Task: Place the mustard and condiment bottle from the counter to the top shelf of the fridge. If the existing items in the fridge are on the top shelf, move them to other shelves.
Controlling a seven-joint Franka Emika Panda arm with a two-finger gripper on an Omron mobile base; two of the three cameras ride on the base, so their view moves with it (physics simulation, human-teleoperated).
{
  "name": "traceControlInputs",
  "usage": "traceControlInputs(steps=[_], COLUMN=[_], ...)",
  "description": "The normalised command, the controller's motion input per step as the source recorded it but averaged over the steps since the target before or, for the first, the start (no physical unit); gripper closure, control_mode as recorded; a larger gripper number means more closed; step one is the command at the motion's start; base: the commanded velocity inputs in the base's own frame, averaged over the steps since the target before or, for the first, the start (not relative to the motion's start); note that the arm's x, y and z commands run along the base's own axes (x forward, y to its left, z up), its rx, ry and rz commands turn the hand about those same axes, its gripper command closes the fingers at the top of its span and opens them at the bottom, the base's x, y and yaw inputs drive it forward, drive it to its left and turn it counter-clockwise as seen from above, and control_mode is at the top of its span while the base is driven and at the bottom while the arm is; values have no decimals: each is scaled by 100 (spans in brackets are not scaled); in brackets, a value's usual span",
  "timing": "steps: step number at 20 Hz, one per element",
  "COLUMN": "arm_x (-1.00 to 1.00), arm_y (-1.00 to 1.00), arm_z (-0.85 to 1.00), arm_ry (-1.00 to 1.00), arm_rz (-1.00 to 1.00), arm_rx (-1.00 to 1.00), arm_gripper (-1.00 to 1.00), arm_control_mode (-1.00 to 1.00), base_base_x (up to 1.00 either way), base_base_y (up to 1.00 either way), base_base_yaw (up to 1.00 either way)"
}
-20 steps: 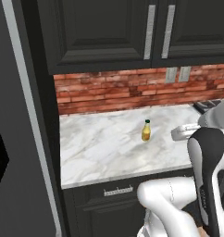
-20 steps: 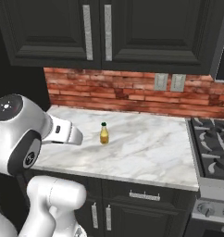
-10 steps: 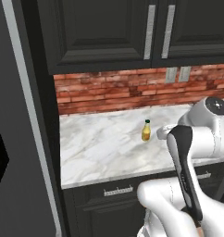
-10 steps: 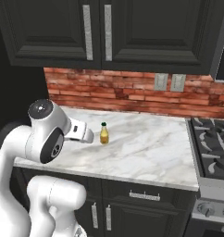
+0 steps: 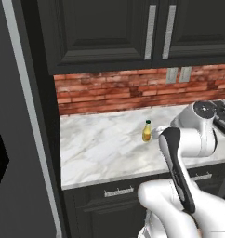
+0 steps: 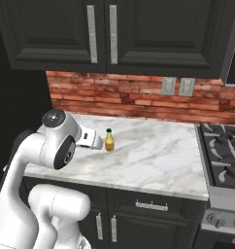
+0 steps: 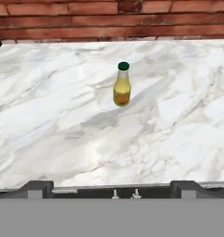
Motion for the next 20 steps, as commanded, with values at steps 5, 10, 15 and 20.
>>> traceControlInputs(steps=[5, 10, 15, 20], arm_x=[45, 46, 58, 58], arm_y=[0, 0, -8, -35], arm_z=[-30, -30, -15, -8], arm_ry=[4, 0, 0, 0], arm_rz=[0, 0, 0, 0], arm_rx=[0, 0, 0, 1], arm_gripper=[-100, -100, -100, -100], arm_control_mode=[-100, -100, -100, -100], base_base_x=[0, 0, 0, 0], base_base_y=[0, 0, 0, 0], base_base_yaw=[0, 0, 0, 0])
